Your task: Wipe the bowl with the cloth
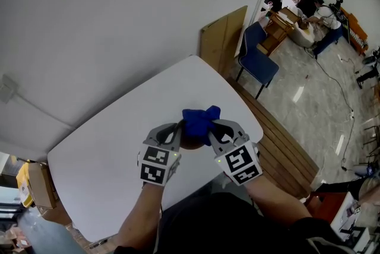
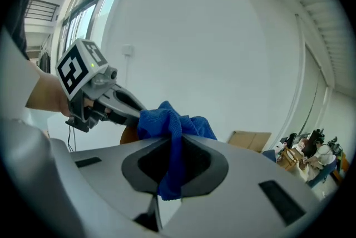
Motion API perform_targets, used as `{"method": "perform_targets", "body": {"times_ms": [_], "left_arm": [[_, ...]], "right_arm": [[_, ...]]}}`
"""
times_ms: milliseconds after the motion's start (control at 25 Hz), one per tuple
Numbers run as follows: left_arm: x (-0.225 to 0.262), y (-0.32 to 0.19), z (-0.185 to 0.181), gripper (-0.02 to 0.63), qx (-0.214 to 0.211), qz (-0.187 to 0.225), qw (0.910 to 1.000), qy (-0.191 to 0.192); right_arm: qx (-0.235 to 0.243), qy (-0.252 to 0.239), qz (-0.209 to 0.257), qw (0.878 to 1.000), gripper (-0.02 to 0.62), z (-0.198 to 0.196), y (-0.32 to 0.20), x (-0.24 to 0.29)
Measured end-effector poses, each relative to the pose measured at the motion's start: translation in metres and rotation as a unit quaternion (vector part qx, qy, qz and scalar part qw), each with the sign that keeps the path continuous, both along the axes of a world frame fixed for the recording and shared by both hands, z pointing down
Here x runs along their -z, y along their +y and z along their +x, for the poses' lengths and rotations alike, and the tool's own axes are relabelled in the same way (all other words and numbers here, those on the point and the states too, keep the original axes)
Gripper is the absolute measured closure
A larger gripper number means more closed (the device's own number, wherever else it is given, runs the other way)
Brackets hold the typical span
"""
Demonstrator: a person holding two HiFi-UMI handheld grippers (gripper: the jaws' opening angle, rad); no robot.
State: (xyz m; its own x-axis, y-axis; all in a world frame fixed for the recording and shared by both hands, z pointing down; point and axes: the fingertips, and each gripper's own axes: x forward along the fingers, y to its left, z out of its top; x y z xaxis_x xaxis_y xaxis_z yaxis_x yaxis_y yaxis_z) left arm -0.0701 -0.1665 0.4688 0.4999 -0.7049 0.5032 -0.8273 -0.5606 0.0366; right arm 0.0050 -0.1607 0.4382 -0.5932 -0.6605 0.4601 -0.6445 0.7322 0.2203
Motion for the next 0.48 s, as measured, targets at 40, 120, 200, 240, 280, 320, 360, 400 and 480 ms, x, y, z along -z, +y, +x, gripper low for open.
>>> {"method": "perform_targets", "body": {"times_ms": [40,120,200,240,280,320,360,400,480], "left_arm": [[-0.002,0.001,0.001,0.572,-0.006,-0.002,1.0000,-0.005],[-0.005,0.005,0.006,0.586,-0.022,-0.004,0.9995,-0.021],[-0.006,0.009,0.013,0.589,-0.036,-0.004,0.9988,-0.031],[-0.006,0.011,0.017,0.589,-0.041,-0.003,0.9986,-0.034],[-0.006,0.012,0.020,0.589,-0.046,-0.001,0.9983,-0.036],[-0.007,0.013,0.022,0.589,-0.051,0.000,0.9979,-0.040],[-0.007,0.015,0.026,0.589,-0.059,0.004,0.9972,-0.046],[-0.006,0.018,0.029,0.589,-0.071,0.009,0.9959,-0.056],[0.000,0.021,0.034,0.589,-0.095,0.029,0.9914,-0.085]], "right_arm": [[0.002,-0.005,0.012,1.000,0.560,-0.001,-0.002,0.007],[0.009,-0.015,0.032,0.999,0.561,-0.005,-0.004,0.022],[0.022,-0.025,0.037,0.999,0.560,-0.010,-0.007,0.032],[0.029,-0.032,0.032,0.999,0.561,-0.013,-0.008,0.035],[0.036,-0.039,0.026,0.998,0.561,-0.016,-0.009,0.036],[0.041,-0.044,0.021,0.998,0.561,-0.018,-0.009,0.036],[0.044,-0.047,0.018,0.998,0.561,-0.019,-0.009,0.037],[0.048,-0.050,0.016,0.997,0.561,-0.020,-0.008,0.039],[0.058,-0.050,0.008,0.997,0.560,-0.023,-0.006,0.040]]}}
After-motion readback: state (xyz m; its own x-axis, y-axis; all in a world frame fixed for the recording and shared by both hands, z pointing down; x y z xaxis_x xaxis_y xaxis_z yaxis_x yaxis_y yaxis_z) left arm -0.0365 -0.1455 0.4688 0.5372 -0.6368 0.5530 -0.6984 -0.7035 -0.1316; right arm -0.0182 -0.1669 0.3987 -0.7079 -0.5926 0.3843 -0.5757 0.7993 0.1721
